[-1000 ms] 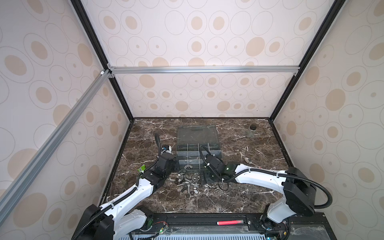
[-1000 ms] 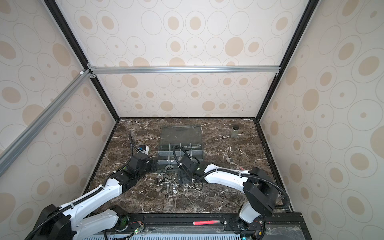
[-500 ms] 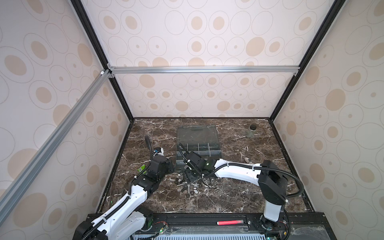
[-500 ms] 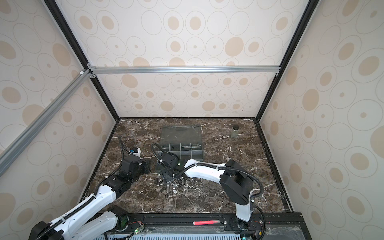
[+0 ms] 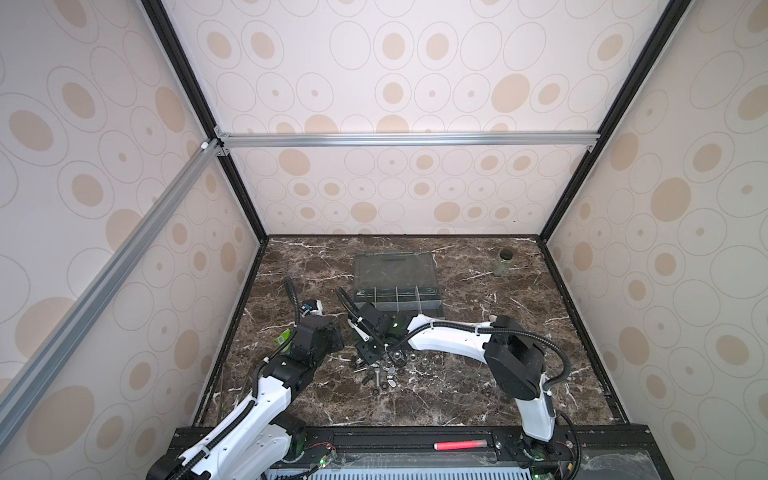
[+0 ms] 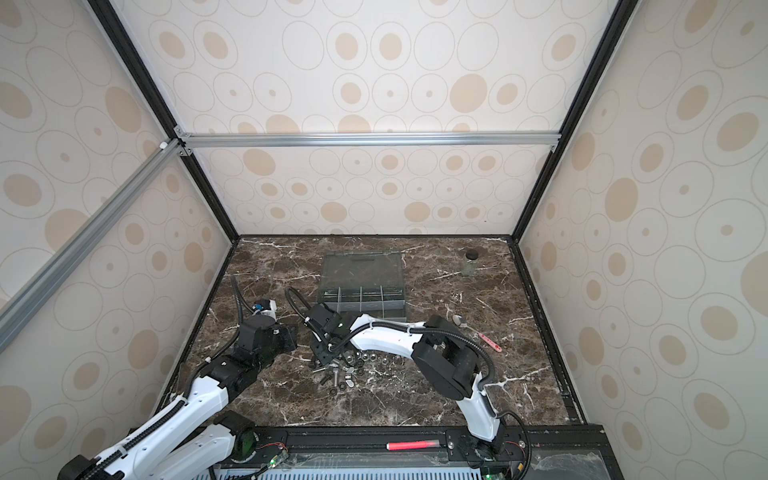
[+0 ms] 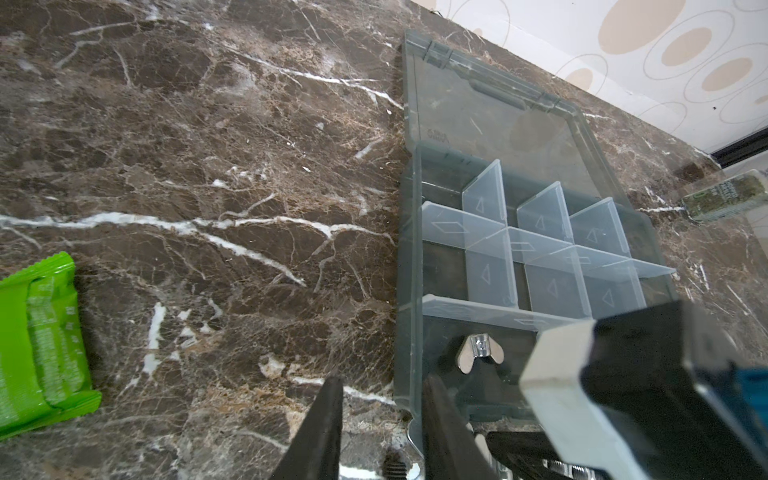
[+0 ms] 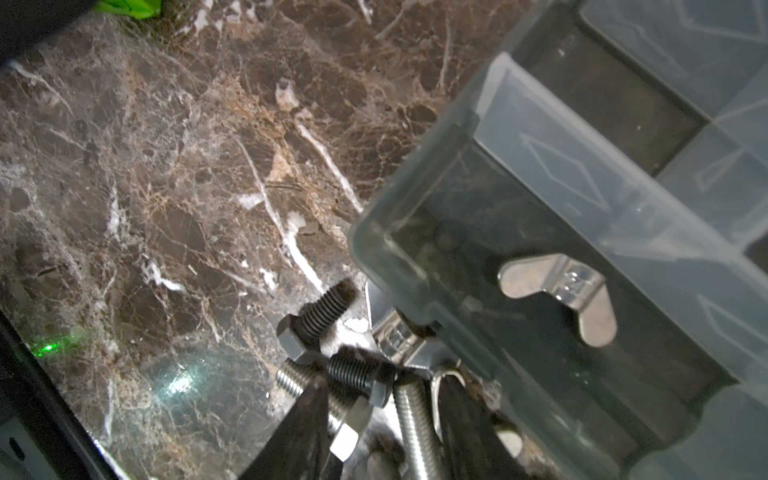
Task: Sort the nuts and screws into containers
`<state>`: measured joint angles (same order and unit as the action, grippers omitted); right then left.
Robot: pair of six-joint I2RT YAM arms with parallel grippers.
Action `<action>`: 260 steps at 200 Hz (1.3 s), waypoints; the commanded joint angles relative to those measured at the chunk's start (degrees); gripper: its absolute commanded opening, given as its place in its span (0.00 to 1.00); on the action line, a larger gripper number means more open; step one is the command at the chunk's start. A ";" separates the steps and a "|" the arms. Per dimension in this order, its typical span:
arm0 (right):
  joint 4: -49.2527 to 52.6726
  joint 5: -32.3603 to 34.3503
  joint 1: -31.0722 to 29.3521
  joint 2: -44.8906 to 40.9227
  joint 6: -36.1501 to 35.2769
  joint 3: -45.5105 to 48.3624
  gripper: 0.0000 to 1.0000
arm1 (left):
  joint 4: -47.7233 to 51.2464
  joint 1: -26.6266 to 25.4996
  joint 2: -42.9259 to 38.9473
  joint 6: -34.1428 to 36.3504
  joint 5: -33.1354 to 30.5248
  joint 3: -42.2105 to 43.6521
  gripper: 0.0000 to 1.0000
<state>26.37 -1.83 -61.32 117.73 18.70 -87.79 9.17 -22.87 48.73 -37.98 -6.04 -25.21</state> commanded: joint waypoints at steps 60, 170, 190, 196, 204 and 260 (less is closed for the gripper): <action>4.38 1.77 -0.47 6.53 -4.55 -7.66 0.40 | 1.50 1.08 -1.21 -1.04 1.29 0.32 0.34; 7.05 3.37 -0.47 9.96 -7.20 -10.38 0.36 | 0.84 1.52 -0.48 -0.76 2.36 0.77 0.34; 7.20 2.82 -0.47 10.40 -7.55 -10.30 0.35 | 0.78 1.56 -0.57 -0.77 2.35 0.87 0.34; 7.20 2.64 -0.46 10.54 -7.54 -10.30 0.35 | 0.88 1.60 -0.57 -0.85 2.31 0.93 0.34; 7.20 2.38 -0.47 10.67 -7.65 -10.21 0.34 | 0.94 1.60 -0.65 -0.87 2.35 1.00 0.34; 6.75 1.66 -0.47 10.22 -7.80 -8.68 0.24 | 0.98 1.84 -1.68 -1.63 1.91 1.64 0.34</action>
<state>32.10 0.16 -61.43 127.70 11.64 -97.65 9.54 -21.52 48.05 -38.17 -3.70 -23.92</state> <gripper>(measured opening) 0.252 0.338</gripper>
